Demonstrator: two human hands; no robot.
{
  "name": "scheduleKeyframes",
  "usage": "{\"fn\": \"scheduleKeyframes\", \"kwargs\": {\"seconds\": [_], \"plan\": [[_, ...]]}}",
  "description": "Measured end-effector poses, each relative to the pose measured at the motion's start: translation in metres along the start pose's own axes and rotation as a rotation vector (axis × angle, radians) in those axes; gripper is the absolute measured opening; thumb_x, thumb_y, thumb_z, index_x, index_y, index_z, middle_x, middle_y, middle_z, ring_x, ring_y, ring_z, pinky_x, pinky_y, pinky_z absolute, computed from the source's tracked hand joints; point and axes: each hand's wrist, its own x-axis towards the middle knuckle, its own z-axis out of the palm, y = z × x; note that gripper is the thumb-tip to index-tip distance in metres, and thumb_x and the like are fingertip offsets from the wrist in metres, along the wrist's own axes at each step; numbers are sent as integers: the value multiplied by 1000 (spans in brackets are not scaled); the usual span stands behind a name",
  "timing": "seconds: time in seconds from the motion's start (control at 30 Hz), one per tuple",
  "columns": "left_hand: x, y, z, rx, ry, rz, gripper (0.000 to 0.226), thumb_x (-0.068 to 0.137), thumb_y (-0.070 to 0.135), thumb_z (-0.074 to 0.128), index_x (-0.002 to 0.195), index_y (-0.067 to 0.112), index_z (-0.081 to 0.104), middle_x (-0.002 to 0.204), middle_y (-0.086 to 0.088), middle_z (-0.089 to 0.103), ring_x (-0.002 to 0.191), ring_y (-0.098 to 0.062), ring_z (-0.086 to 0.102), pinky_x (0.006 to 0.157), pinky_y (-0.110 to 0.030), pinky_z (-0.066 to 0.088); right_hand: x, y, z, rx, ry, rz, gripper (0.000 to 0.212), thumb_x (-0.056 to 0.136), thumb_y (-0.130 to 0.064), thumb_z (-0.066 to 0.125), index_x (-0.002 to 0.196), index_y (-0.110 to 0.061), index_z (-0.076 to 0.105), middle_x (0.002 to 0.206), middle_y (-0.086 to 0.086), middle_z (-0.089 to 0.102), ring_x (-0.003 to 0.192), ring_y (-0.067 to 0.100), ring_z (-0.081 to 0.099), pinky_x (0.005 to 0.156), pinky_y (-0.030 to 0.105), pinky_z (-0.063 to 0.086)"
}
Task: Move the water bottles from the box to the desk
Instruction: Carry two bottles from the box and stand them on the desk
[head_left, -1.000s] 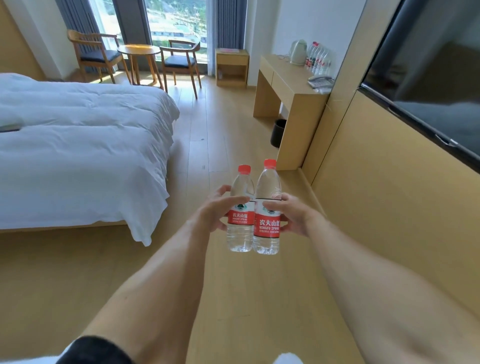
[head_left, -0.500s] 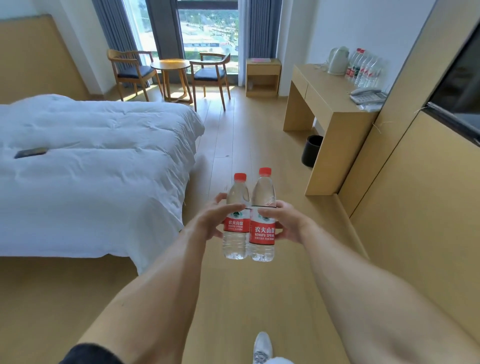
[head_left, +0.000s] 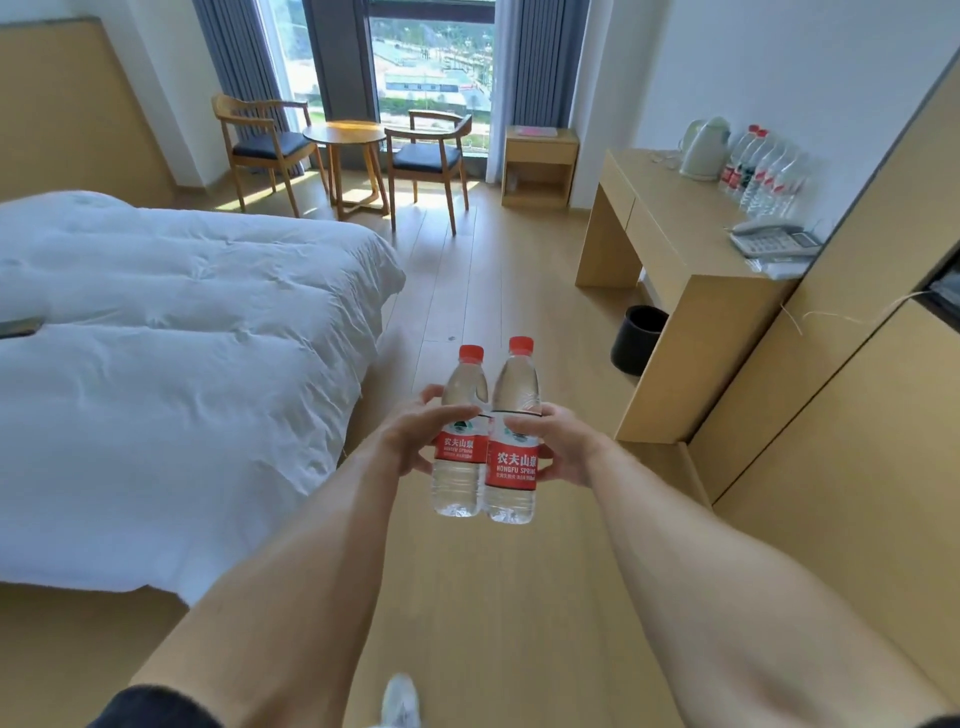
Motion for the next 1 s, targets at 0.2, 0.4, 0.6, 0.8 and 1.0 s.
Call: {"fn": "scheduleKeyframes", "kwargs": {"seconds": [0.2,0.4,0.6,0.8,1.0], "plan": [[110,37,-14,24,-61,23,57,84,35,79,130,31,46,110,-9,71,98,-26,72,81,-55,58,82,-42,-29,-3,65,-2,38,90,-21,72,124,-14,57,116,13,71,107,32,69,94,58,53],[243,93,-45,47,-139,14,50,80,36,82,121,32,53,107,-10,74,97,-27,73,82,-60,58,185,-108,-53,-1,147,1,34,91,-22,71,121,-16,56,116,13,70,108,33,68,97,58,51],[342,156,-78,94,-176,33,49,80,36,82,120,30,55,107,-11,74,96,-28,73,81,-59,59,276,-169,-66,38,209,-16,43,89,-23,73,126,-15,54,114,12,71,105,31,69,97,58,51],[425,195,-92,117,-192,26,47,82,35,81,121,30,55,106,-12,73,96,-28,73,84,-60,58,353,-209,-89,66,217,-16,42,90,-23,73,127,-16,55,115,11,71,103,30,69,95,56,52],[509,225,-96,125,-174,16,50,81,36,81,124,29,54,107,-12,73,97,-28,73,84,-60,58,437,-241,-126,61,192,-2,45,89,-24,73,129,-16,55,116,12,71,103,29,69,95,56,53]]}}
